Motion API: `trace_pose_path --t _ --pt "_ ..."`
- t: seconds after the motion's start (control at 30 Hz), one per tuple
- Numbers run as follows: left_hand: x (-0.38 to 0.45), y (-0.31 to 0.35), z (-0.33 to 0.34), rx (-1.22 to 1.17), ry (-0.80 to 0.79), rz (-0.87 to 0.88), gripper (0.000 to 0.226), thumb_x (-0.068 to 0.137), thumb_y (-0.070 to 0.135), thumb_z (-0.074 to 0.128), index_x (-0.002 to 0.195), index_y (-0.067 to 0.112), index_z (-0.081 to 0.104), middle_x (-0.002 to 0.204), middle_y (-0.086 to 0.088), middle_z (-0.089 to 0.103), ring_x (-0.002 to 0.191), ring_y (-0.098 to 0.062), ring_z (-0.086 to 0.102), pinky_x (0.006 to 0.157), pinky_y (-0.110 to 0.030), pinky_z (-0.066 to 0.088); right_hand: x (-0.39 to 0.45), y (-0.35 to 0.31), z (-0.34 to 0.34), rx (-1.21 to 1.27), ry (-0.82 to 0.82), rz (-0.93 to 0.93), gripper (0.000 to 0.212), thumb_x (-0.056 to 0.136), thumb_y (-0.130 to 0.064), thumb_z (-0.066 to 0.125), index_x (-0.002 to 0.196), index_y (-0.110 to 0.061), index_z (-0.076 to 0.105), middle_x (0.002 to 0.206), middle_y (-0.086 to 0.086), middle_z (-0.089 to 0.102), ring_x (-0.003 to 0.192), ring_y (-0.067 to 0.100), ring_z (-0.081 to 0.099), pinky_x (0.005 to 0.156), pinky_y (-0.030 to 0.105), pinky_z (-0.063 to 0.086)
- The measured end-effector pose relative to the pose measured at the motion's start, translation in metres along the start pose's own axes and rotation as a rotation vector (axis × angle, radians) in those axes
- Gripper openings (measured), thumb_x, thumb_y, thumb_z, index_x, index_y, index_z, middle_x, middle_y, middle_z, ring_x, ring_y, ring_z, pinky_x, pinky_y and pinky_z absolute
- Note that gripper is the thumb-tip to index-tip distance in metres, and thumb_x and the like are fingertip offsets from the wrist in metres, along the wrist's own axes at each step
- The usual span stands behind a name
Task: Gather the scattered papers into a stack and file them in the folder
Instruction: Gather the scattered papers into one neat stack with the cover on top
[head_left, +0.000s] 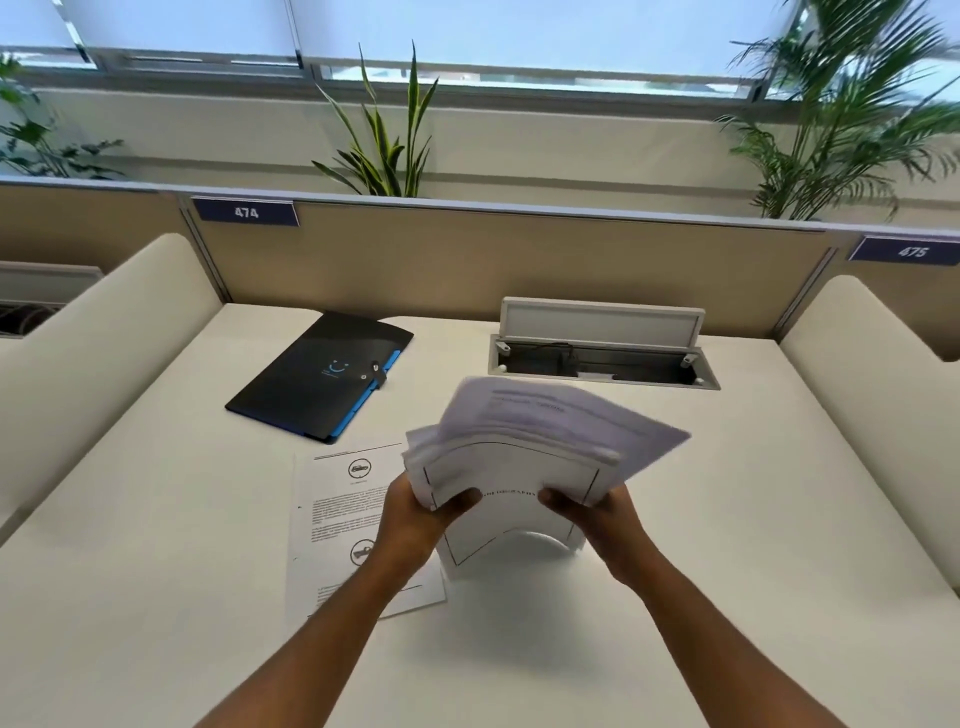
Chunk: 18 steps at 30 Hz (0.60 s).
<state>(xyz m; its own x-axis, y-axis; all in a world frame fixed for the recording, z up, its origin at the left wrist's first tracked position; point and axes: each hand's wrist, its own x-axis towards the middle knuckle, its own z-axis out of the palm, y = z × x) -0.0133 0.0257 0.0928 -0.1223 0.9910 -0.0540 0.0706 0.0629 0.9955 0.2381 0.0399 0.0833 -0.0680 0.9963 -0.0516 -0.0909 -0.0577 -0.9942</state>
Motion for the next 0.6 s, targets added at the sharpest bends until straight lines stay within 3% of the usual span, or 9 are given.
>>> trace_pose_path --t 0.1,0.17,0.23,0.37,0.47,0.6 --pt "-0.002 0.008 -0.003 -0.018 -0.013 0.065 0.038 0.066 0.045 0.084 0.095 0.059 0.064 0.094 0.024 0.072 0.090 0.003 0.068 0.060 -0.014 0.055 0.003 -0.005 -0.005 0.063 0.098 -0.078 0.054 0.074 -0.012 0.091 0.121 -0.027 0.071 0.115 0.004 0.077 0.107 0.019 0.073 0.083 0.028 0.061" --pt "-0.005 0.012 -0.005 -0.079 -0.003 0.088 0.035 0.070 0.042 0.082 0.098 0.056 0.066 0.096 0.017 0.074 0.092 -0.004 0.070 0.063 -0.016 0.056 0.002 -0.007 -0.012 0.095 0.145 -0.087 0.048 0.073 -0.016 0.092 0.116 -0.029 0.075 0.115 0.003 0.078 0.106 0.020 0.075 0.081 0.024 0.060" --pt "-0.007 0.015 -0.003 -0.097 -0.037 0.098 0.031 0.071 0.047 0.082 0.099 0.050 0.069 0.098 0.010 0.075 0.092 -0.009 0.071 0.067 -0.019 0.057 0.001 -0.005 -0.016 0.049 0.081 -0.076 0.052 0.069 -0.023 0.095 0.116 -0.031 0.075 0.117 0.005 0.078 0.108 0.023 0.074 0.083 0.027 0.061" --pt "-0.003 0.027 0.001 -0.041 -0.039 0.153 0.023 0.074 0.050 0.080 0.093 0.047 0.067 0.093 0.012 0.073 0.085 -0.004 0.068 0.065 -0.015 0.055 0.003 -0.013 -0.027 0.094 0.135 -0.102 0.055 0.063 -0.024 0.097 0.113 -0.024 0.074 0.115 0.008 0.078 0.107 0.026 0.074 0.084 0.031 0.061" --pt "0.001 0.031 0.003 -0.052 -0.079 0.150 0.039 0.065 0.055 0.083 0.099 0.053 0.064 0.099 0.017 0.072 0.093 -0.001 0.068 0.067 -0.018 0.056 0.005 -0.019 -0.032 0.032 0.016 -0.069 0.067 0.061 -0.028 0.096 0.121 -0.022 0.069 0.119 0.006 0.075 0.111 0.026 0.071 0.086 0.036 0.061" --pt "-0.001 0.027 0.015 -0.079 -0.085 0.146 0.057 0.058 0.054 0.089 0.107 0.054 0.061 0.106 0.014 0.071 0.101 -0.006 0.067 0.071 -0.026 0.059 0.001 -0.019 -0.029 0.055 -0.020 -0.060 0.076 0.061 -0.028 0.095 0.129 -0.020 0.062 0.124 0.007 0.072 0.114 0.026 0.069 0.089 0.038 0.060"
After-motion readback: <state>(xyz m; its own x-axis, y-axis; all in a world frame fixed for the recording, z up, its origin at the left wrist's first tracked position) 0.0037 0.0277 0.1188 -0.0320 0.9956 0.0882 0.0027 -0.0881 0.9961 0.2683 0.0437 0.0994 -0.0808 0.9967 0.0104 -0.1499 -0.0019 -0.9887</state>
